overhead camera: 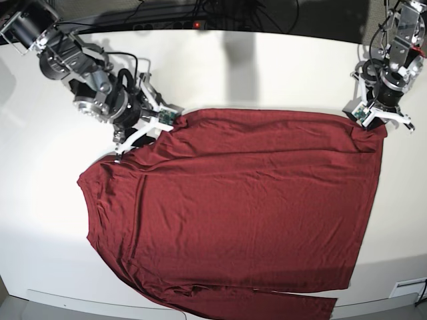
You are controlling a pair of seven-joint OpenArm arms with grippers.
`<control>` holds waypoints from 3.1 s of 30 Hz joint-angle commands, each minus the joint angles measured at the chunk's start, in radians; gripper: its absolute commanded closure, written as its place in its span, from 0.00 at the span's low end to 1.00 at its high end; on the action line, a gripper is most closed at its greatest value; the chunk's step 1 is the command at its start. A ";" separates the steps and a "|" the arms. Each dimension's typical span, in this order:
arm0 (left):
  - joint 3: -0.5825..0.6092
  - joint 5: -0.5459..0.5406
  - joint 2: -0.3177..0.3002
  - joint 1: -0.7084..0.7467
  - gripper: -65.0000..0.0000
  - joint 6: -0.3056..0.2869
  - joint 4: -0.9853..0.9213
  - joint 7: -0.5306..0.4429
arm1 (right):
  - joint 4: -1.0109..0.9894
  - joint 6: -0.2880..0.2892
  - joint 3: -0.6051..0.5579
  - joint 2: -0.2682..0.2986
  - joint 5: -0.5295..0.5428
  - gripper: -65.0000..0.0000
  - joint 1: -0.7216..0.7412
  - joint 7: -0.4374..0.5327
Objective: Fold the T-shirt properly
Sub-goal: 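Slide the right gripper along the edge toward the left gripper, then lift the held shirt edge up with both grippers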
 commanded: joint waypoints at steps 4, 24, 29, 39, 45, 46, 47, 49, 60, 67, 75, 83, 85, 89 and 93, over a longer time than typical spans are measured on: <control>0.003 0.000 -0.009 0.011 1.00 -0.045 -0.007 0.052 | -0.018 -0.013 -0.037 -0.023 -0.027 0.62 0.045 -0.015; 0.002 -0.270 -0.039 0.012 1.00 -0.005 0.018 0.048 | -0.098 -0.182 -0.030 -0.071 -0.018 1.00 0.116 -0.015; -0.014 -0.395 -0.072 0.011 1.00 0.075 0.129 0.088 | -0.027 -0.176 0.053 -0.036 0.132 1.00 0.127 -0.043; -0.098 -0.467 -0.011 -0.030 1.00 0.134 0.240 0.104 | -0.014 -0.094 0.230 -0.036 0.322 1.00 0.145 -0.052; -0.097 -0.466 0.000 -0.105 1.00 0.143 0.238 0.109 | -0.019 -0.094 0.230 -0.039 0.320 1.00 0.147 -0.049; -0.098 -0.466 0.003 -0.115 1.00 0.145 0.238 0.109 | -0.024 -0.094 0.230 -0.040 0.318 1.00 0.150 -0.049; -0.098 -0.463 0.005 -0.126 1.00 0.151 0.238 0.109 | -0.033 -0.095 0.230 -0.043 0.318 1.00 0.154 -0.049; -0.098 -0.463 0.005 -0.147 1.00 0.170 0.238 0.109 | -0.062 -0.095 0.230 -0.058 0.318 1.00 0.173 -0.049; -0.097 -0.471 0.006 -0.271 1.00 0.179 0.087 0.100 | -0.328 -0.093 0.230 -0.207 0.318 1.00 0.367 -0.049; -0.096 -0.519 0.015 -0.379 1.00 0.085 -0.065 0.100 | -0.462 -0.050 0.229 -0.273 0.317 1.00 0.465 -0.048; -0.096 -0.503 0.053 -0.432 1.00 0.026 -0.159 0.074 | -0.557 -0.048 0.229 -0.324 0.294 1.00 0.505 -0.035; -0.096 -0.484 0.064 -0.446 0.99 0.029 -0.206 0.031 | -0.588 -0.050 0.230 -0.332 0.261 0.99 0.507 -0.030; -0.096 -0.495 0.064 -0.449 0.79 0.038 -0.206 0.025 | -0.588 -0.067 0.230 -0.333 0.262 0.79 0.511 -0.030; -0.097 -0.528 0.063 -0.463 0.71 0.148 -0.206 0.055 | -0.588 -0.211 0.230 -0.332 0.264 0.71 0.521 -0.029; -0.097 -0.579 0.063 -0.478 0.71 0.167 -0.205 0.144 | -0.587 -0.271 0.230 -0.332 0.262 0.71 0.529 -0.028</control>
